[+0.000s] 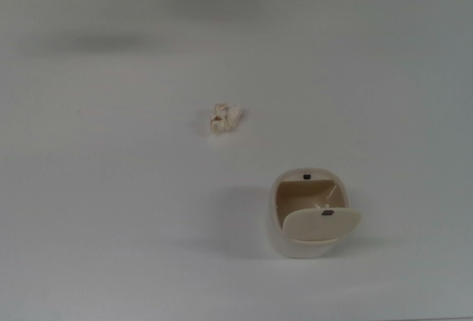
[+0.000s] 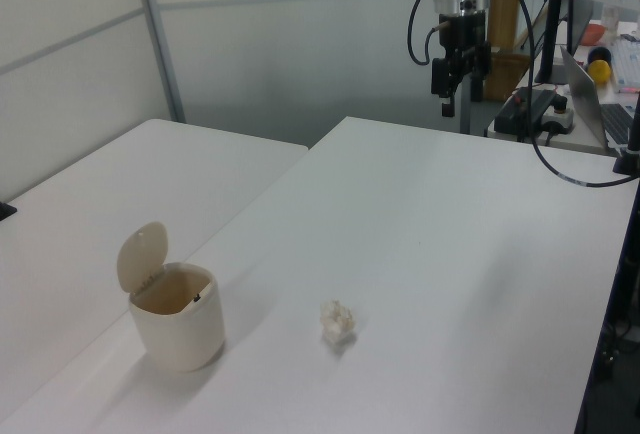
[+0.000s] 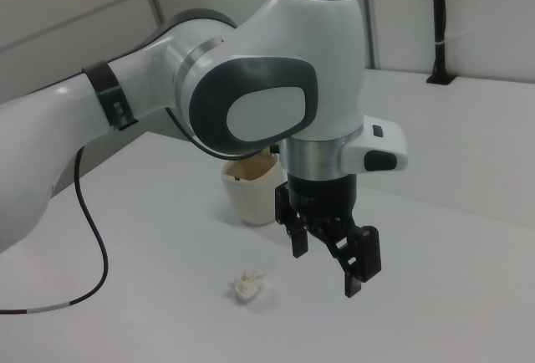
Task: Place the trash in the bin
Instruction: 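Move the open gripper down over the crumpled white paper ball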
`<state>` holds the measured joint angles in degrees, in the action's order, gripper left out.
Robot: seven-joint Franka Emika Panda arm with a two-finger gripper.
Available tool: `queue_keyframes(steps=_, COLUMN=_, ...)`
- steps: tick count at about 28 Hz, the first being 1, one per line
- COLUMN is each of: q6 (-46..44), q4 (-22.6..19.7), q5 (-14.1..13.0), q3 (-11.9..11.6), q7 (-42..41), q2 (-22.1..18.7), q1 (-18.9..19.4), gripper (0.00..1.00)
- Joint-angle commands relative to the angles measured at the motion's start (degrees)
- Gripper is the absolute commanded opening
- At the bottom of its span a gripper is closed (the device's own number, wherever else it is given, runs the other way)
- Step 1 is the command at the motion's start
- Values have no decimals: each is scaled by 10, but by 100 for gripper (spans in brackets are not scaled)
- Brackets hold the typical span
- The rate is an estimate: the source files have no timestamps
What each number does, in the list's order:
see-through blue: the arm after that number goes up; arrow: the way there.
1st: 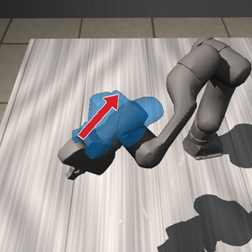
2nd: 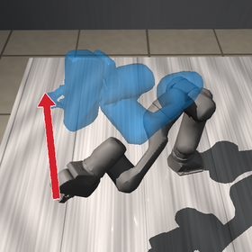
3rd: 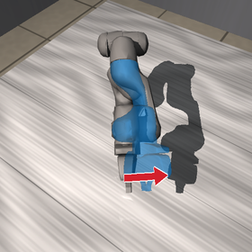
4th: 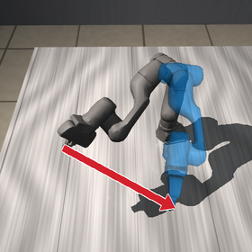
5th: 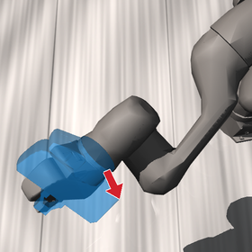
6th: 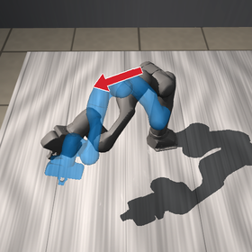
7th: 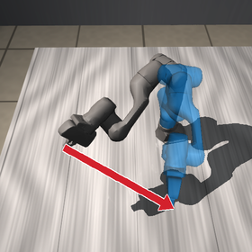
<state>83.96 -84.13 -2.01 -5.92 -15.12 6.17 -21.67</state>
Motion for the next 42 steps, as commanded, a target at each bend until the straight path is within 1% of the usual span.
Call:
queue_keyframes(steps=1, q6=-6, q4=-4, q5=-15, q3=-5, q7=-13, q2=-12, q1=2, gripper=100)
queue_keyframes(steps=6, q6=6, q4=-8, q5=-16, q3=2, q7=-32, q2=-12, q1=7, gripper=100)
queue_keyframes(steps=9, q6=16, q4=-16, q5=-17, q3=6, q7=-27, q2=-5, q1=36, gripper=100)
queue_keyframes(steps=12, q6=41, q4=-39, q5=-14, q3=7, q7=-18, q2=-3, q1=72, gripper=100)
queue_keyframes(steps=13, q6=71, q4=-60, q5=-14, q3=7, q7=9, q2=-3, q1=94, gripper=100)
queue_keyframes(steps=16, q6=117, q4=-93, q5=-11, q3=6, q7=56, q2=0, q1=123, gripper=100)
queue_keyframes(steps=18, q6=148, q4=-108, q5=-9, q3=6, q7=77, q2=9, q1=146, gripper=100)
queue_keyframes(steps=19, q6=171, q4=-118, q5=-7, q3=6, q7=97, q2=18, q1=167, gripper=100)
queue_keyframes(steps=21, q6=187, q4=-119, q5=-6, q3=6, q7=118, q2=31, q1=183, gripper=100)
queue_keyframes(steps=24, q6=203, q4=-119, q5=6, q3=6, q7=143, q2=50, q1=205, gripper=100)
queue_keyframes(steps=25, q6=212, q4=-120, q5=17, q3=6, q7=161, q2=62, q1=223, gripper=100)
queue_keyframes(steps=28, q6=226, q4=-124, q5=34, q3=6, q7=187, q2=79, q1=246, gripper=100)
queue_keyframes(steps=30, q6=239, q4=-132, q5=47, q3=6, q7=206, q2=86, q1=264, gripper=100)
queue_keyframes(steps=31, q6=257, q4=-142, q5=60, q3=6, q7=229, q2=91, q1=282, gripper=100)
queue_keyframes(steps=32, q6=266, q4=-148, q5=66, q3=6, q7=242, q2=92, q1=290, gripper=100)
queue_keyframes(steps=36, q6=285, q4=-157, q5=74, q3=6, q7=280, q2=95, q1=316, gripper=100)
queue_keyframes(steps=37, q6=285, q4=-157, q5=74, q3=6, q7=288, q2=99, q1=327, gripper=100)
queue_keyframes(steps=42, q6=288, q4=-157, q5=79, q3=6, q7=311, q2=120, q1=351, gripper=100)
